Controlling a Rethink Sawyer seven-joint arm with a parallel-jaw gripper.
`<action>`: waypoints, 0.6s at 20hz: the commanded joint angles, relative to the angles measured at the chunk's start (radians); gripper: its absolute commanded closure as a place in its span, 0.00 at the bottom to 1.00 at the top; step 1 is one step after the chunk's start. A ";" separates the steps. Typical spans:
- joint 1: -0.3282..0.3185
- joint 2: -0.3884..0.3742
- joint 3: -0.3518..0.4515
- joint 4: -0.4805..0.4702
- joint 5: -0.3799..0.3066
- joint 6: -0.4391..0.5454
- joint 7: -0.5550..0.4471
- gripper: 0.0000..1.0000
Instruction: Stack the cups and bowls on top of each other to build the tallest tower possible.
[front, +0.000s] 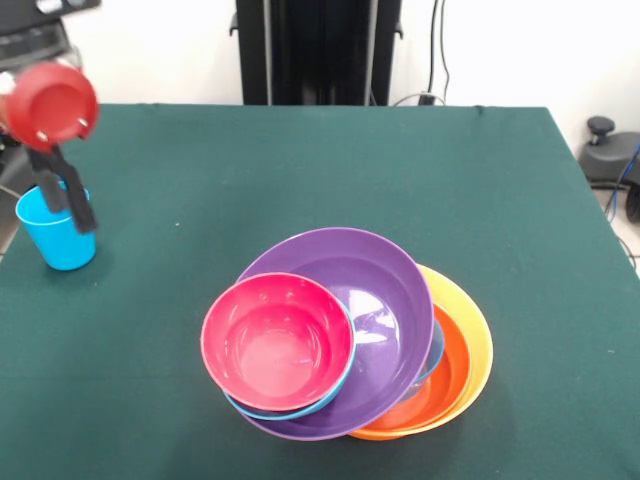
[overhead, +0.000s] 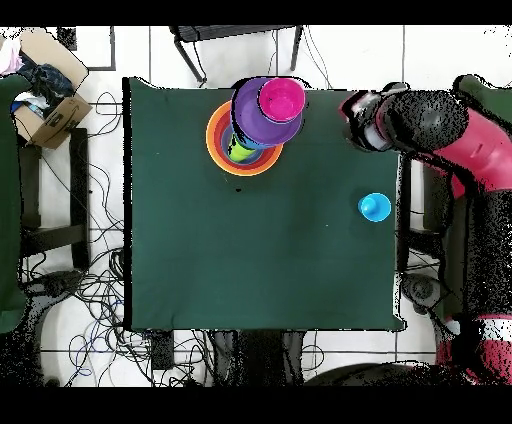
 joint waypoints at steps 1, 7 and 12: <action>-0.016 -0.074 0.028 0.087 -0.081 0.131 -0.286 0.00; -0.034 -0.060 0.039 0.133 -0.090 0.081 -0.275 0.00; -0.036 -0.053 0.046 0.169 -0.092 0.036 -0.254 0.00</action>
